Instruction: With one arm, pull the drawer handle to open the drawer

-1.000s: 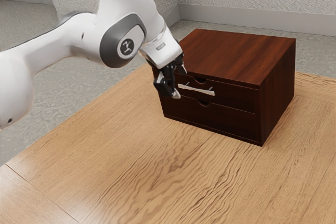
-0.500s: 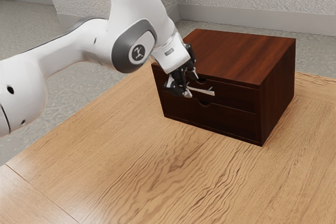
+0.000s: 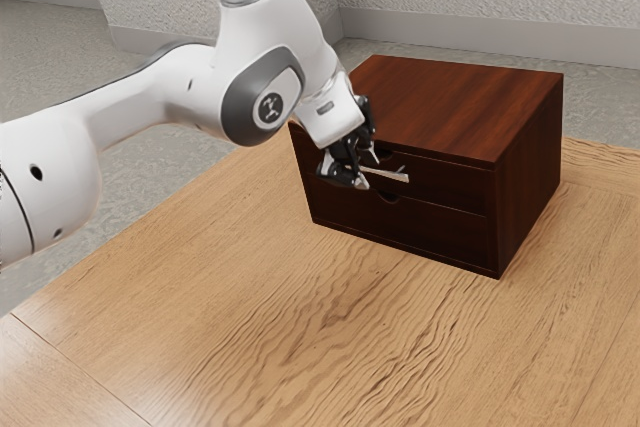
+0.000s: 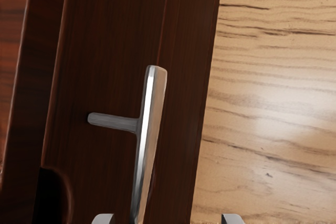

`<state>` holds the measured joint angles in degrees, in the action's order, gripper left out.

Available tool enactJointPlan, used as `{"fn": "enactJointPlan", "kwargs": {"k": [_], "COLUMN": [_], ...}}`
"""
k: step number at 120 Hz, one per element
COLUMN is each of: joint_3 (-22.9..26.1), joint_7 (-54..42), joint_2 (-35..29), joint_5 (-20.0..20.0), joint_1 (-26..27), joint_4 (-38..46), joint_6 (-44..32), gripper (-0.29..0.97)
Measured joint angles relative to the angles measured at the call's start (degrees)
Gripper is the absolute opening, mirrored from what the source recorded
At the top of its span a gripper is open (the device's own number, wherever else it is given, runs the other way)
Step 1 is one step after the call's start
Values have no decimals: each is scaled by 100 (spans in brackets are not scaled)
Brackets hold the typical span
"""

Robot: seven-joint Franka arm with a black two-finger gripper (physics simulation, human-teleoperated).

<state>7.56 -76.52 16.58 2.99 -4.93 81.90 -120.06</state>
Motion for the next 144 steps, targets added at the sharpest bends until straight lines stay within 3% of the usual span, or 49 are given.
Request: {"fn": "enactJointPlan", "kwargs": {"k": [144], "joint_3": [0], "joint_7": [-175], "joint_2": [-105], "joint_5": [-16], "joint_1": [-36], "joint_4": [160], "joint_6": [-9], "gripper": [7]}}
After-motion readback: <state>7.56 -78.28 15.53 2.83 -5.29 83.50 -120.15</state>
